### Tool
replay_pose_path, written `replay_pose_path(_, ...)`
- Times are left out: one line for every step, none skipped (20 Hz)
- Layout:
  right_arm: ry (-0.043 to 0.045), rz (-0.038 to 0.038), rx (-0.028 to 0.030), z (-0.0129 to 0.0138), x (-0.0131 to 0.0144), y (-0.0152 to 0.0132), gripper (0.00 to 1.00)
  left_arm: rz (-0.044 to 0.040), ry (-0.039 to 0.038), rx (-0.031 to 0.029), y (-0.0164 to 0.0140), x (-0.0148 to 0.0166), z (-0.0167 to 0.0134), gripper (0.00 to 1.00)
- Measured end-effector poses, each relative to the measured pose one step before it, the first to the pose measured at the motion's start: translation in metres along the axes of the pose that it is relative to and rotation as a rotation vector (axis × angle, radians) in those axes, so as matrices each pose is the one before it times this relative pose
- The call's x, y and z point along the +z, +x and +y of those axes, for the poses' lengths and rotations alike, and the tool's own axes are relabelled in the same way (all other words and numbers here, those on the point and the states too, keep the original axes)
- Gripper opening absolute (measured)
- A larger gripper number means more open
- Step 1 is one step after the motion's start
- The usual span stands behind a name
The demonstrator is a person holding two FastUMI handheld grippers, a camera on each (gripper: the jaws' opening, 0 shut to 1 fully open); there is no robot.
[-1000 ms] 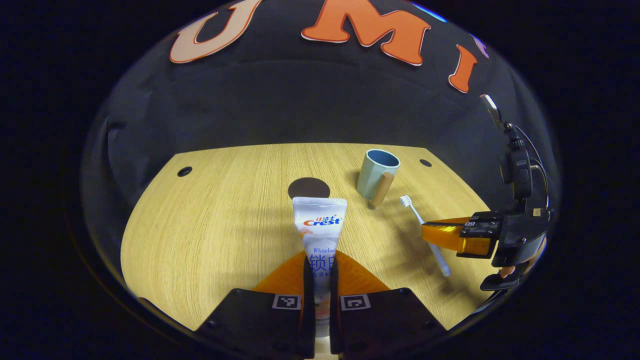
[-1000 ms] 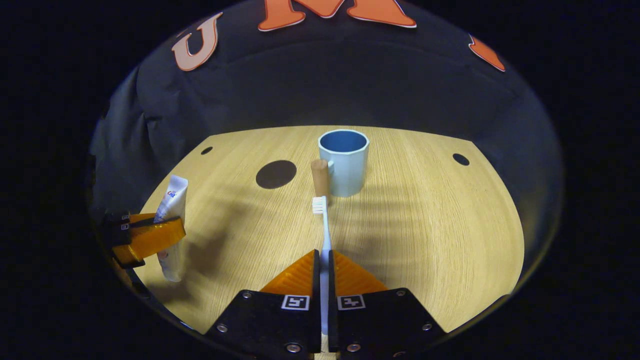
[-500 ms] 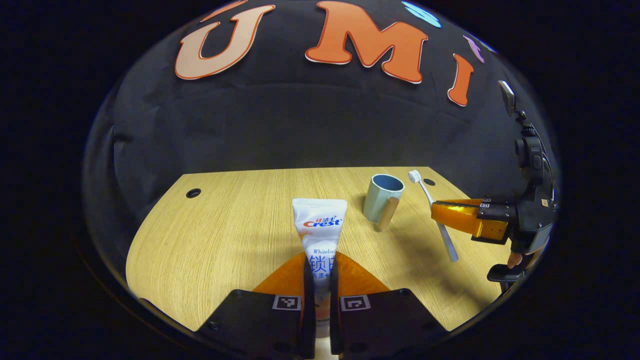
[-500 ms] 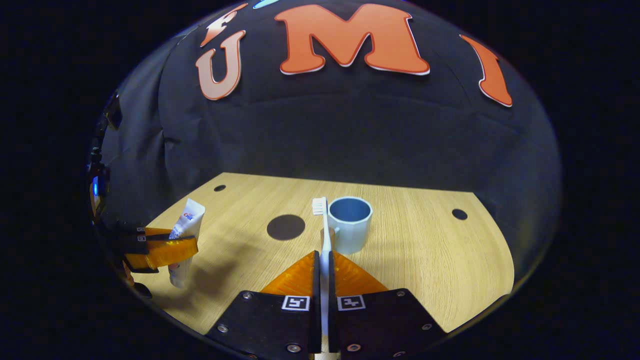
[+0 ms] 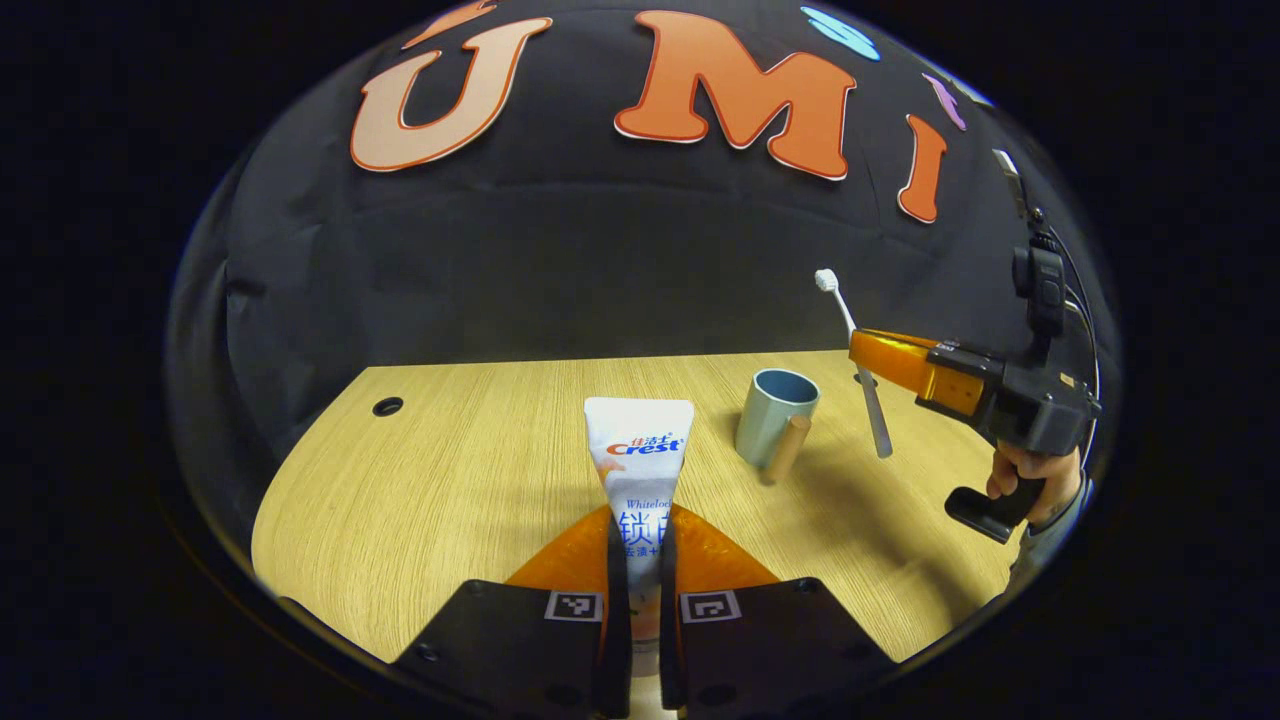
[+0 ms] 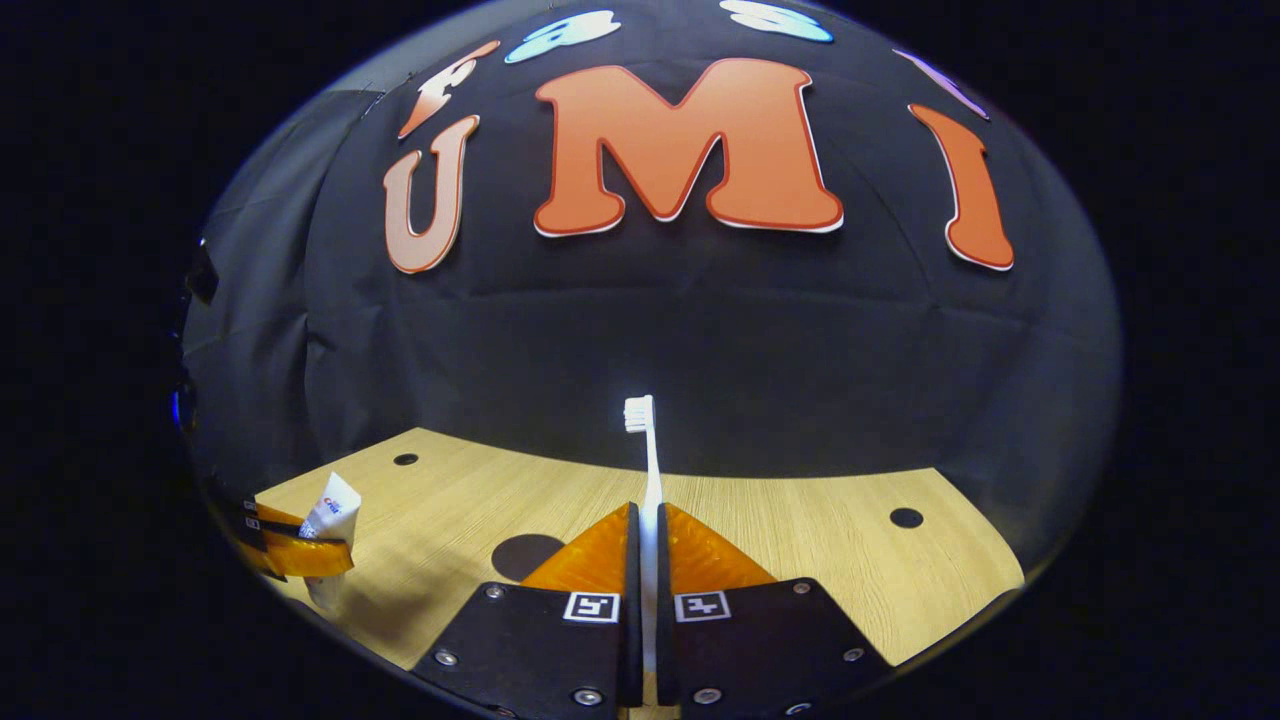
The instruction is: Put the toothbrush and toothpaste on the desktop into the cup, then pick up the cup and place it on the coaster on the desktop.
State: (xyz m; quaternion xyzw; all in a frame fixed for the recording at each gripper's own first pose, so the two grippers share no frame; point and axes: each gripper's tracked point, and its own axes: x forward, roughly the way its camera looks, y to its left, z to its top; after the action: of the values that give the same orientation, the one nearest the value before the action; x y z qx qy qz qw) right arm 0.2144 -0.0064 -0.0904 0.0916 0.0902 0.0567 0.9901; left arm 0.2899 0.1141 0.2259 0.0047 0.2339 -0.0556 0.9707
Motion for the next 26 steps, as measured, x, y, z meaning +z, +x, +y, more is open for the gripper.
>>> replay_pose_path(-0.00005,-0.02588,0.00260,-0.00150,0.00601,0.00506,0.06,-0.00821,0.00372,0.00100,0.00174,-0.00001,0.00164,0.14)
replay_pose_path(0.00484,-0.02527,0.00424,-0.00032,0.00442,0.00561,0.06,-0.00627,0.00393,0.00120,0.00157,0.00117,0.00131,0.14)
replay_pose_path(0.00842,-0.02073,0.00414,-0.00107,0.00449,0.00631,0.06,-0.00256,0.00071,-0.00041,0.00347,0.00075,-0.00140,0.14)
replay_pose_path(0.01075,-0.01606,0.00341,-0.00187,0.00298,0.00730,0.06,-0.00046,-0.00034,-0.00436,0.00189,-0.00007,-0.00131,0.14)
replay_pose_path(0.01524,-0.00655,-0.00696,-0.00460,0.00131,0.00754,0.06,0.00053,-0.00202,-0.00695,0.00021,-0.00035,-0.00018,0.14)
replay_pose_path(0.02211,0.00613,0.00537,-0.00340,-0.00092,0.00840,0.06,0.00177,-0.00169,-0.00725,0.00227,0.00067,-0.00122,0.14)
replay_pose_path(0.03096,-0.00854,0.01313,-0.00048,0.00229,0.00623,0.06,0.00019,-0.00278,-0.00505,0.00218,-0.00165,-0.00143,0.14)
replay_pose_path(0.02073,-0.00964,0.02170,0.00133,0.00254,0.00645,0.06,0.00027,-0.00281,-0.00075,0.00129,0.00014,0.00058,0.14)
replay_pose_path(0.00646,-0.01243,0.01545,0.00077,0.00136,0.00651,0.06,0.00172,-0.00088,-0.00044,0.00248,-0.00151,0.00036,0.14)
replay_pose_path(-0.00484,-0.01674,0.00758,-0.00012,0.00161,0.00456,0.06,-0.00197,-0.00374,-0.00040,0.00171,-0.00018,-0.00037,0.14)
replay_pose_path(-0.00855,-0.01776,0.00830,-0.00070,0.00184,0.00476,0.06,0.00053,-0.00046,-0.00124,0.00236,0.00027,-0.00130,0.14)
replay_pose_path(0.00003,-0.01356,0.00456,-0.00025,0.00106,0.00370,0.06,-0.00264,-0.00272,0.00040,0.00222,0.00080,0.00056,0.14)
replay_pose_path(0.00093,-0.00331,-0.00056,-0.00054,-0.00326,0.00525,0.06,-0.00084,-0.00145,-0.00110,0.00159,-0.00019,-0.00133,0.14)
replay_pose_path(-0.00540,0.01190,-0.01040,-0.00295,-0.00728,0.00503,0.06,-0.00183,-0.00178,-0.00084,0.00127,0.00092,-0.00154,0.14)
replay_pose_path(0.00107,0.01110,-0.00746,-0.00269,-0.00670,0.00458,0.06,-0.00292,-0.00108,-0.00297,0.00047,0.00178,-0.00041,0.14)
replay_pose_path(0.00975,0.00764,0.00000,-0.00132,-0.00676,0.00426,0.06,-0.00648,-0.00046,-0.00392,0.00252,0.00198,-0.00198,0.14)
replay_pose_path(0.00910,0.01199,-0.00146,-0.00175,-0.00653,0.00248,0.06,-0.01049,-0.00025,-0.00222,0.00105,0.00176,-0.00091,0.14)
replay_pose_path(0.01000,0.01159,0.00106,-0.00154,-0.00511,0.00117,0.06,-0.01416,0.00161,-0.00070,0.00126,0.00326,-0.00082,0.14)
replay_pose_path(0.00595,0.01458,-0.00409,-0.00182,-0.00721,0.00228,0.06,-0.01510,0.00114,0.00390,0.00148,0.00372,-0.00163,0.14)
replay_pose_path(0.00115,0.01429,-0.00252,-0.00097,-0.00480,0.00064,0.06,-0.01213,0.00351,0.00543,0.00018,0.00228,-0.00079,0.14)
replay_pose_path(-0.00181,0.01226,-0.00345,-0.00124,-0.00337,-0.00062,0.06,-0.01347,0.00124,-0.00004,0.00009,0.00272,-0.00140,0.15)
replay_pose_path(0.00300,0.00579,-0.00112,-0.00052,-0.00339,-0.00086,0.06,-0.01355,-0.00236,-0.00352,0.00032,0.00451,-0.00294,0.14)
replay_pose_path(0.00561,0.00422,-0.00105,-0.00038,-0.00289,-0.00096,0.06,-0.01416,-0.00393,-0.00395,-0.00009,0.00482,-0.00399,0.14)
replay_pose_path(0.01062,0.00778,-0.00525,-0.00007,-0.00287,-0.00110,0.06,-0.01271,-0.00372,-0.00169,0.00043,0.00320,-0.00267,0.14)
replay_pose_path(0.00684,0.02035,-0.00559,0.00007,-0.00593,-0.00126,0.06,-0.01422,-0.00156,-0.00227,0.00035,0.00270,-0.00235,0.14)
replay_pose_path(-0.00539,0.01406,0.00001,0.00166,-0.00314,-0.00296,0.07,-0.01661,-0.00315,0.00047,0.00232,0.00461,-0.00191,0.14)
